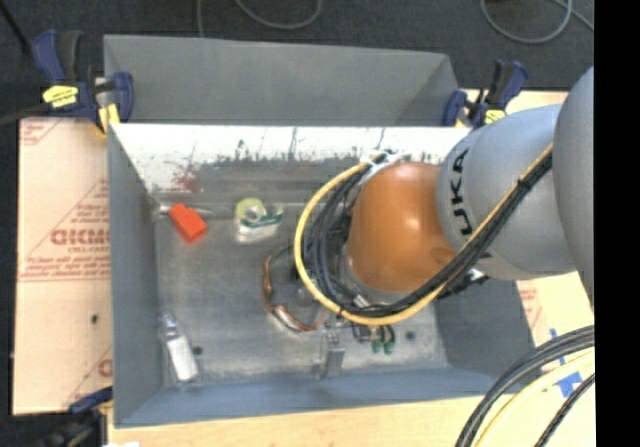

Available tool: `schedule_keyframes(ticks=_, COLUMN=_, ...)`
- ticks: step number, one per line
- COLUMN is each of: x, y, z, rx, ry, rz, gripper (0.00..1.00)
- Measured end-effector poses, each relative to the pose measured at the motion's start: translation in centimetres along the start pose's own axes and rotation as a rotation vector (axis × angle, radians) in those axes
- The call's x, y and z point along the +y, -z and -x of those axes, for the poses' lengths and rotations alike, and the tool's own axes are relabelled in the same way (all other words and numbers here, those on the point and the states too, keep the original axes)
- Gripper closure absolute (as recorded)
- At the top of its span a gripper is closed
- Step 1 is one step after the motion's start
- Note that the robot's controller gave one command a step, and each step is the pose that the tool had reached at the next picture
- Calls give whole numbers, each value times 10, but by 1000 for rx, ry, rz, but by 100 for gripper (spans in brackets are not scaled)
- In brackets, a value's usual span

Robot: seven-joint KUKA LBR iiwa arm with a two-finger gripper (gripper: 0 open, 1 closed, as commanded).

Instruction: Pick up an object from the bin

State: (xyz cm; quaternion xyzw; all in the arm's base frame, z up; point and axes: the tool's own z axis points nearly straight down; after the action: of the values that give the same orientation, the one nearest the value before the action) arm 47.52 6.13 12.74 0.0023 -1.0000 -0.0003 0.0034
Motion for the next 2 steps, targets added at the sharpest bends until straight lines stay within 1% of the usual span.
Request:
schedule_keyframes(ticks=1, x=0, y=4, z=2, rx=-8, ry=-2, rz=1, gripper=0)
schedule_keyframes(ticks=2, x=-4, y=-45, z=4, rx=0, ry=-100, rz=1, gripper=100)
